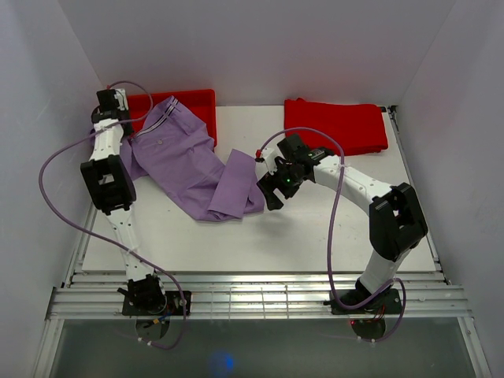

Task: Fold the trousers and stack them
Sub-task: Flatten the trousers out

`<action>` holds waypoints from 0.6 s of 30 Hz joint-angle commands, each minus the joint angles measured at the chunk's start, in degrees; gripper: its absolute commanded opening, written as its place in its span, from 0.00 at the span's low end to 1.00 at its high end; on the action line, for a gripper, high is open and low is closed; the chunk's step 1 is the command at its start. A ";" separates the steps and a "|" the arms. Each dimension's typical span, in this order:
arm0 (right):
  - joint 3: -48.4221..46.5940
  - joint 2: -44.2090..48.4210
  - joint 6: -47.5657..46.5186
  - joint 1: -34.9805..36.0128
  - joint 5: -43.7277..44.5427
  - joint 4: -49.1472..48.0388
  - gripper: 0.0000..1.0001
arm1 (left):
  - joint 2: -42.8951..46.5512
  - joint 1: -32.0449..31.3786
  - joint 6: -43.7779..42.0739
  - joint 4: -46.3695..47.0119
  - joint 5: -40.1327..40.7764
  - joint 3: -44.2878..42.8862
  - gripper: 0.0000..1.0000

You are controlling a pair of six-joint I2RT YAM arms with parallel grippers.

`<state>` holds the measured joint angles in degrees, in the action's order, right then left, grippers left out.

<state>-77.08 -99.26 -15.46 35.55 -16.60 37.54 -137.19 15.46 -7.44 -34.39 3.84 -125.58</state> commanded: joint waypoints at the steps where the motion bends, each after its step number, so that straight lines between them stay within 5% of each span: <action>1: -0.35 1.79 0.00 -0.57 0.25 0.43 0.92 | 10.76 -0.26 1.20 6.86 -3.91 1.37 0.05; 10: -0.70 4.52 -0.27 -5.31 -2.29 2.45 0.92 | 44.86 -0.17 -4.15 23.22 -31.46 27.99 0.00; 18: -4.22 6.89 -4.65 -16.03 -14.84 8.95 0.94 | 78.33 -0.61 -17.95 13.58 -64.89 54.10 0.00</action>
<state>-78.35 -95.68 -16.95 22.37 -23.99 42.35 -64.29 15.46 -18.48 -14.57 -42.13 -78.76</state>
